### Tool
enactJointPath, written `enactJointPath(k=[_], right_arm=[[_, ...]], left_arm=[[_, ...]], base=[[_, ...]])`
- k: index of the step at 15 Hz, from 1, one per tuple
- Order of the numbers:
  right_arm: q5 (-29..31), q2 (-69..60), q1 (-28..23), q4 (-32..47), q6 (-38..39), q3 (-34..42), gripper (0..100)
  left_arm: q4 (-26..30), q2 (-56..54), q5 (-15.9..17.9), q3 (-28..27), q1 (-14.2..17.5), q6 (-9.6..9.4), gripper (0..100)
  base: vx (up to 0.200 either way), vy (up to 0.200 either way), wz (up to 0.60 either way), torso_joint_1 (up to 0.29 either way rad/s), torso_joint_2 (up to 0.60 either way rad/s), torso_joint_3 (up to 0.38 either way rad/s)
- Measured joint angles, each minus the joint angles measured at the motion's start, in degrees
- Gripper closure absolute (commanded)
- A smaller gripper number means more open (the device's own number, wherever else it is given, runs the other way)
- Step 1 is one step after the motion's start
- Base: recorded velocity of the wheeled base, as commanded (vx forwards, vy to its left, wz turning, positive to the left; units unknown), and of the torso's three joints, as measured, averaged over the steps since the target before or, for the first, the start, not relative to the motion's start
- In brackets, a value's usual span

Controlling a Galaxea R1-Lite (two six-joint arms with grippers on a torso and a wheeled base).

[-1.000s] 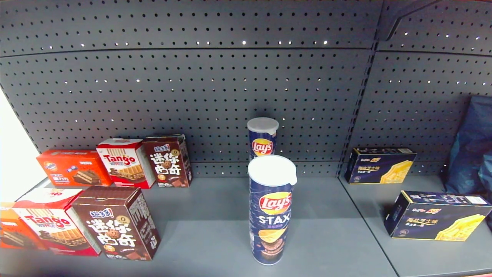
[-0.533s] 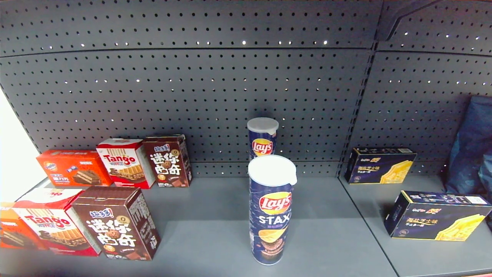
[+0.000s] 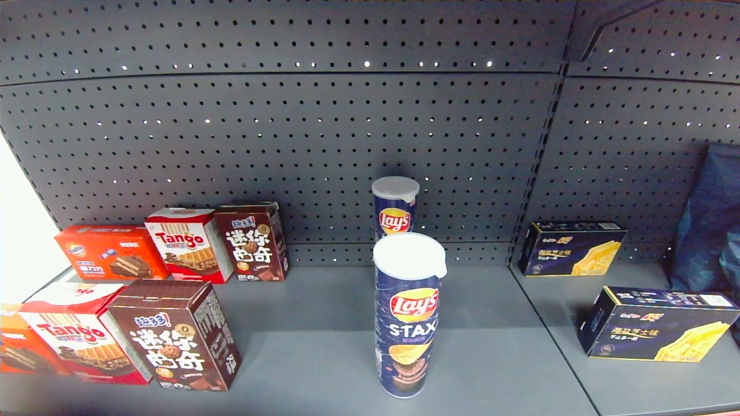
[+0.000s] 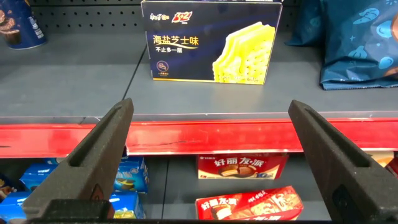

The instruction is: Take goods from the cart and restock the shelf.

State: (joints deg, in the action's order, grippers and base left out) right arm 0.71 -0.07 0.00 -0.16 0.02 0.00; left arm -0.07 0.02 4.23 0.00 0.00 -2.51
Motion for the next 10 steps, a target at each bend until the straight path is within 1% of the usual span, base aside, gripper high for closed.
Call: enactJointPath(k=[3, 4, 5, 6, 10], right_arm=[[0.00, 0.00, 0.00, 0.00, -0.02, 0.00, 0], [0.00, 0.00, 0.00, 0.02, 0.00, 0.00, 0], [0.00, 0.00, 0.00, 0.00, 0.05, 0.00, 0], [0.00, 0.00, 0.00, 0.00, 0.02, 0.00, 0], [0.00, 0.00, 0.00, 0.00, 0.13, 0.00, 0]], left_arm=[[0.00, 0.00, -0.21, 0.00, 0.00, 0.06, 0], [0.00, 0.00, -1.58, 0.00, 0.00, 0.05, 0], [-0.02, 0.00, -3.69, 0.00, 0.00, 0.11, 0], [-0.04, 0.00, -4.21, 0.00, 0.00, 0.22, 0], [-0.04, 0.00, -4.23, 0.00, 0.00, 0.24, 0]], base=[[0.000, 0.000, 0.00, 0.000, 0.00, 0.000], [0.000, 0.000, 0.00, 0.000, 0.00, 0.000], [0.000, 0.000, 0.00, 0.000, 0.00, 0.000], [0.000, 0.000, 0.00, 0.000, 0.00, 0.000], [0.000, 0.000, 0.00, 0.000, 0.00, 0.000]])
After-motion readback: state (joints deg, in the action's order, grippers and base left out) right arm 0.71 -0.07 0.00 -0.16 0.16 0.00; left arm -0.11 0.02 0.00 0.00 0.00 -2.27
